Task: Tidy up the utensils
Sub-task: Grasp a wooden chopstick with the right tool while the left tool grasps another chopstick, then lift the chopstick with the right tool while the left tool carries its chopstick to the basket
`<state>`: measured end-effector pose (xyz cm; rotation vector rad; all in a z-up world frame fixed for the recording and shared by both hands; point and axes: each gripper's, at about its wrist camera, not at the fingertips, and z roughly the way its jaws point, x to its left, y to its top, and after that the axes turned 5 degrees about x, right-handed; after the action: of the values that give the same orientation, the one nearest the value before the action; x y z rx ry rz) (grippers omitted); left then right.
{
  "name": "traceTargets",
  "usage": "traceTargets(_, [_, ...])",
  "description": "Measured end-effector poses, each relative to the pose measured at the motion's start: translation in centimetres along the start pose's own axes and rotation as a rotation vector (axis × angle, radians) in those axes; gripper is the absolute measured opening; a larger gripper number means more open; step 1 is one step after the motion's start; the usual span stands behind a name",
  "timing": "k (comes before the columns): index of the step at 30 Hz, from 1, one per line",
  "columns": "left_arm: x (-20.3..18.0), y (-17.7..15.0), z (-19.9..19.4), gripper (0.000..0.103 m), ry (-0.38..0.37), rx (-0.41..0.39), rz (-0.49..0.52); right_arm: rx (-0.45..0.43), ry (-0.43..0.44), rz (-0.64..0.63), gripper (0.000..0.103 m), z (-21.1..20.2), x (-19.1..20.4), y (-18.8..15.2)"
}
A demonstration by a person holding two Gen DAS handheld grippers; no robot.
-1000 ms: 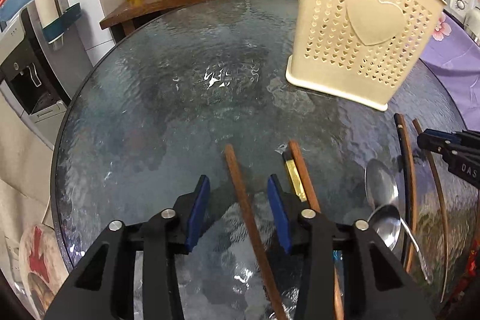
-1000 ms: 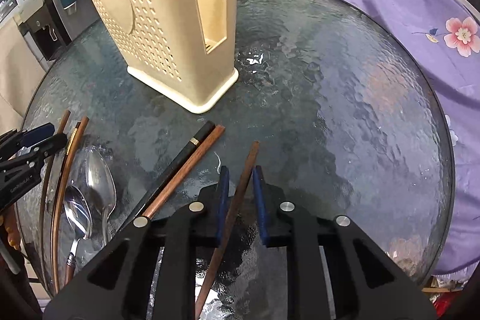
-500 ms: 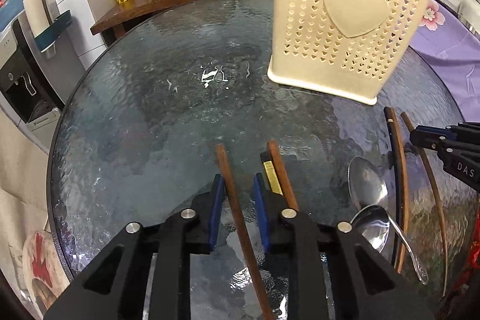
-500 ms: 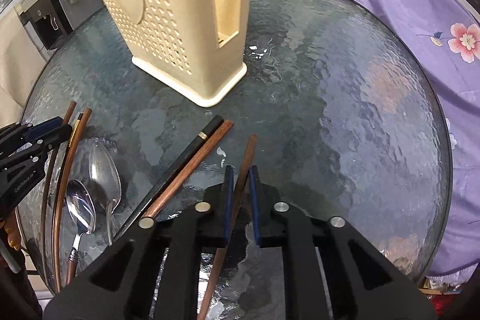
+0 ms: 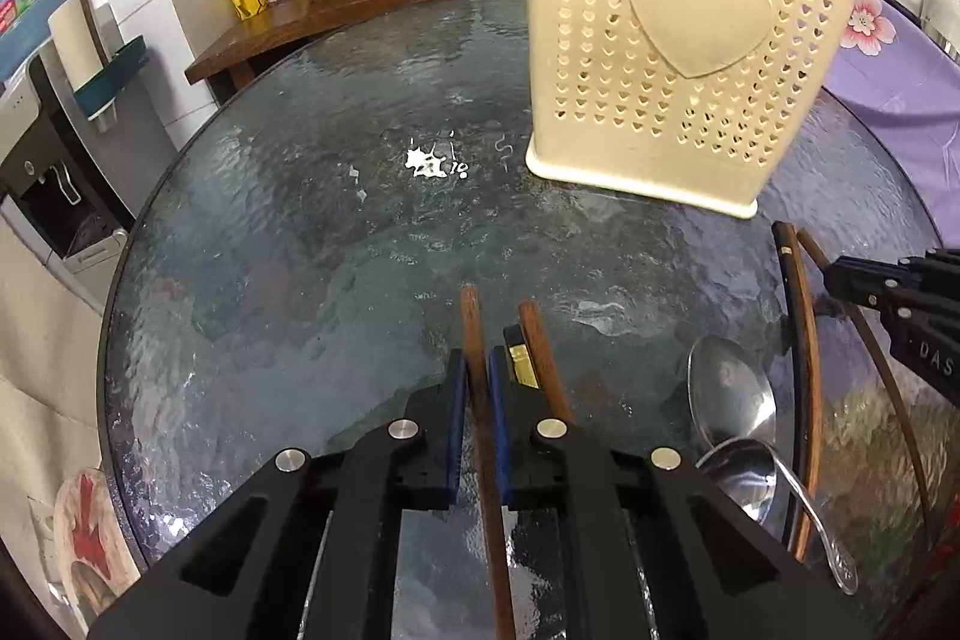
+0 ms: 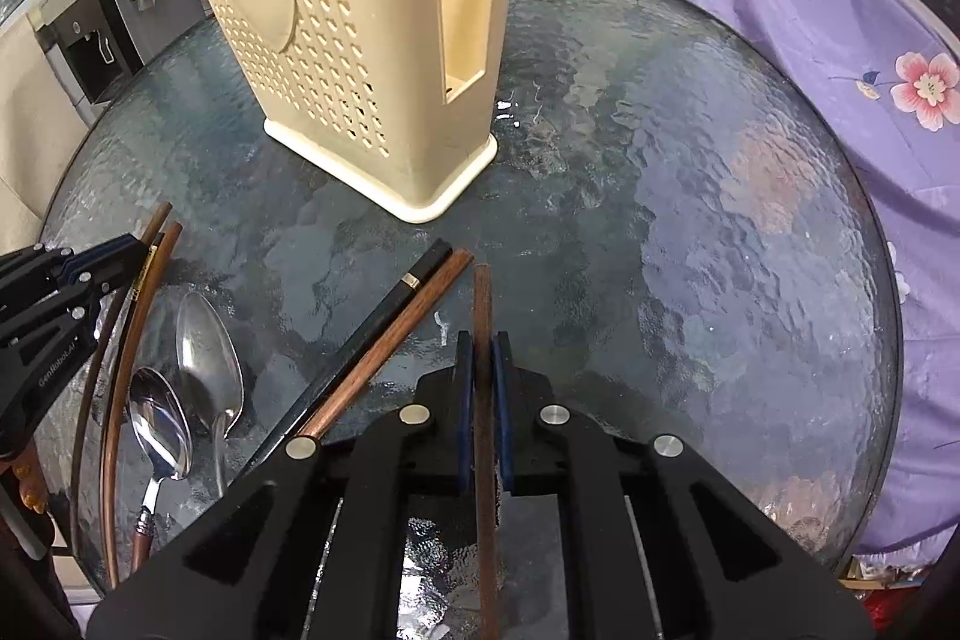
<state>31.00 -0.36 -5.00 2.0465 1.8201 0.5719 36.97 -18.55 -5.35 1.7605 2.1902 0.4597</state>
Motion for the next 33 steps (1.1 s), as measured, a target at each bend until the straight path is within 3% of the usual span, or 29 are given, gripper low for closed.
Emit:
traceTargets(9, [-0.2,-0.1,0.1,0.007,0.016,-0.025,-0.016,-0.035,-0.012,0.0,0.007,-0.3,0.5,-0.9])
traceTargets(17, [1.0,0.3,-0.1,0.007,-0.04,-0.034,-0.079,-0.103,0.04,0.032,0.007,-1.7,-0.4,-1.0])
traceTargets(22, [2.4,0.9,-2.8,0.007,-0.075,-0.124,-0.126,-0.198,0.131,0.069,0.007,-4.5,-1.7,-0.9])
traceTargets(28, [3.9,1.3,-8.8,0.007,-0.125,-0.288,-0.159,-0.34,0.311,0.115,0.007,-9.9,-3.7,-1.1])
traceTargets(33, [4.2,1.3,-12.8,0.007,-0.17,-0.398,-0.155,-0.436,0.363,0.083,0.007,-14.5,-4.3,-1.5])
